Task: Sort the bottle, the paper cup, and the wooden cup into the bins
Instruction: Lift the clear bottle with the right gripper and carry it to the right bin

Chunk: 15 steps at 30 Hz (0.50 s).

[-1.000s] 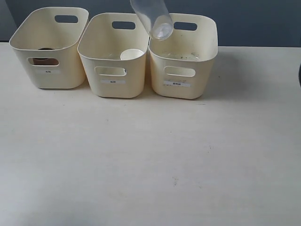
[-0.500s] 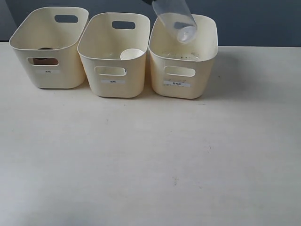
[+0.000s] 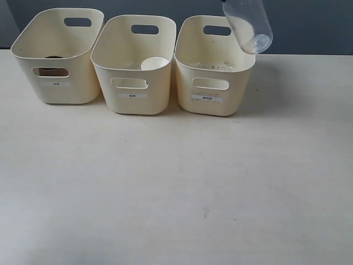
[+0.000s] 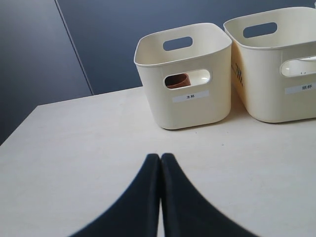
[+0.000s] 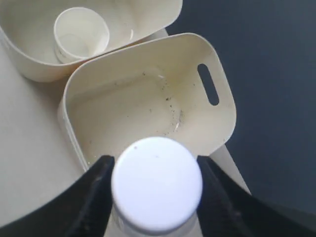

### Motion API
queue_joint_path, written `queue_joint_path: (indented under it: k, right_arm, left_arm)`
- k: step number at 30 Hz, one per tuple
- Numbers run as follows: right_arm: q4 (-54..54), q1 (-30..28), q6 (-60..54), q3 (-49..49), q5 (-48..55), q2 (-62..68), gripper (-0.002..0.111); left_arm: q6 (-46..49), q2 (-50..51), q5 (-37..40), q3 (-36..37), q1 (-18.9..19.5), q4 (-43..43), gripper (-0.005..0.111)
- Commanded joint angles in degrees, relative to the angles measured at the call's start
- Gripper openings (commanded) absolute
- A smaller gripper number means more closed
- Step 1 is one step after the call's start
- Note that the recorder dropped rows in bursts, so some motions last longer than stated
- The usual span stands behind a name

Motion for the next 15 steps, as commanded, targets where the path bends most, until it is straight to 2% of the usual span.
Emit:
queue_joint_path:
  k: [1, 9, 12, 15]
  right_arm:
    - [7.6, -3.6, -2.2, 3.0, -9.8, -2.0, -0.001]
    - [12.4, -7.6, -4.6, 16.6, -29.7, -1.4, -0.001]
    - [17.7, -8.2, -9.5, 21.9, -38.0, -1.4, -0.001]
    - [29.1, -8.3, -18.9, 24.1, -41.1, -1.4, -0.001]
  left_arm:
    - [-0.3, 0.2, -0.3, -0.3, -0.3, -0.2, 0.000]
    - [-0.3, 0.2, -0.3, -0.3, -0.3, -0.2, 0.000]
    - [-0.3, 0.2, -0.3, -0.3, -0.3, -0.2, 0.000]
    - [-0.3, 0.2, -0.3, -0.3, -0.3, -0.2, 0.000]
